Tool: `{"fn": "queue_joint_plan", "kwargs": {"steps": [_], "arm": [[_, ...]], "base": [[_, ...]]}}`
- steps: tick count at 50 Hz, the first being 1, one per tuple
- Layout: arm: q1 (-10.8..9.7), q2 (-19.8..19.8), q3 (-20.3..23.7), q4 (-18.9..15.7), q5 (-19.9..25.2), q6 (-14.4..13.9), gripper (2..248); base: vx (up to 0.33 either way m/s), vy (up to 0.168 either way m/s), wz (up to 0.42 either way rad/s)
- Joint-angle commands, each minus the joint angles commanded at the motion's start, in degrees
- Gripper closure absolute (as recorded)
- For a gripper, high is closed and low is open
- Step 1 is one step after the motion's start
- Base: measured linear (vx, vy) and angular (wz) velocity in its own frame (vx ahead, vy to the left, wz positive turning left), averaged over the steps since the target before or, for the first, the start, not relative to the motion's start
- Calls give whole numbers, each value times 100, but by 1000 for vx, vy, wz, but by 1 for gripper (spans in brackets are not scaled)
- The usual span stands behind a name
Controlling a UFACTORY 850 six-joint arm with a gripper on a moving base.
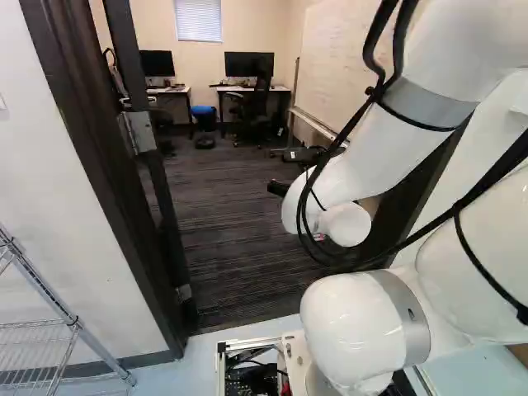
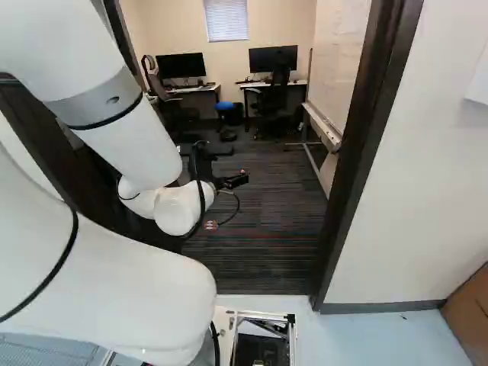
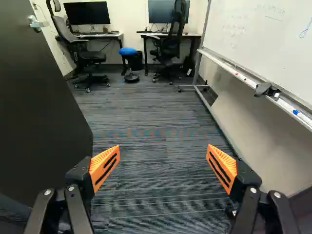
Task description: Open the door and move inside
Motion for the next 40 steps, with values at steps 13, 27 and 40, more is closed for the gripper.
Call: {"fn": "queue_joint_plan", "kwargs": {"steps": [13,27,40], "arm": [[0,0,0,0,0,0,3],[0,0,0,0,0,0,3],[0,0,0,0,0,0,3]], "base": [[1,-2,21],[151,3,-10],[207,0,-15]]}}
